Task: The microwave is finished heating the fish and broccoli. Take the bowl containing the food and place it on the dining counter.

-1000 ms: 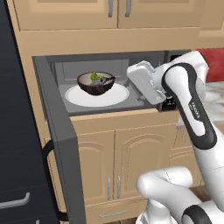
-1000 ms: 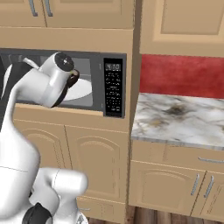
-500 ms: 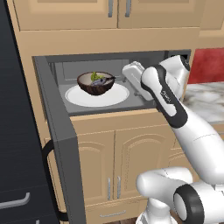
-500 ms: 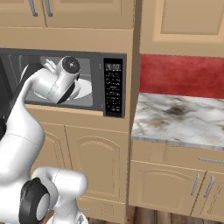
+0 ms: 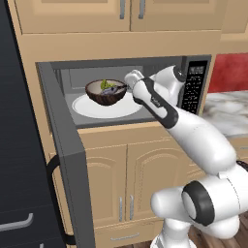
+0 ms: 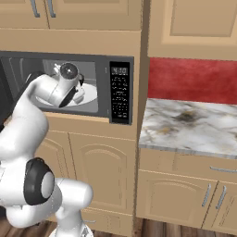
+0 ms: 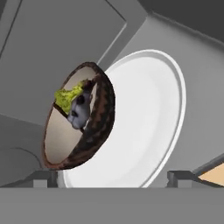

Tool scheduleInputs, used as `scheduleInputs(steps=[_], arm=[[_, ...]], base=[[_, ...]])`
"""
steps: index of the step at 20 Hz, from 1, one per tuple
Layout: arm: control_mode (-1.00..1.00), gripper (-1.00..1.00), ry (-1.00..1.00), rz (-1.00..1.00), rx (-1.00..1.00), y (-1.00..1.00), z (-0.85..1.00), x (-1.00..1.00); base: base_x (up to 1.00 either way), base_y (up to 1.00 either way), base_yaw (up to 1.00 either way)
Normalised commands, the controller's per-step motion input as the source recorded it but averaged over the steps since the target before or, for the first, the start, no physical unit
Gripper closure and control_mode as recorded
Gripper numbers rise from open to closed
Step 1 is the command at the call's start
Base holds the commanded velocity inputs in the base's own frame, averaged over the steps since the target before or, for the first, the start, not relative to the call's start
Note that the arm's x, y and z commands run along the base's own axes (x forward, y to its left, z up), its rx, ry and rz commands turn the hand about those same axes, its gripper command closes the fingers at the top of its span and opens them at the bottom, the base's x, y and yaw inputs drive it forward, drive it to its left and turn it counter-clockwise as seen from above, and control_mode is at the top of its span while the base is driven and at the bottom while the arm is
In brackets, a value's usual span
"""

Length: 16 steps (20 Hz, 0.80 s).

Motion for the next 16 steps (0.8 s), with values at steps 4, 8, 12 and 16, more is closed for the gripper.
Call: scheduleInputs(steps=[4, 8, 12, 16], arm=[[-1.00, -1.00, 0.00, -0.15, 0.00, 0.27, -0.25, 0.58], [-1.00, -1.00, 0.00, -0.10, 0.00, 0.30, -0.25, 0.52], [-1.00, -1.00, 0.01, -0.07, 0.00, 0.25, -0.07, 0.57], [-1.00, -1.00, 0.04, -0.01, 0.00, 0.18, -0.01, 0.56]], base=[[0.00, 0.00, 0.00], [0.00, 0.00, 0.00], [0.00, 0.00, 0.00], [0.00, 0.00, 0.00]])
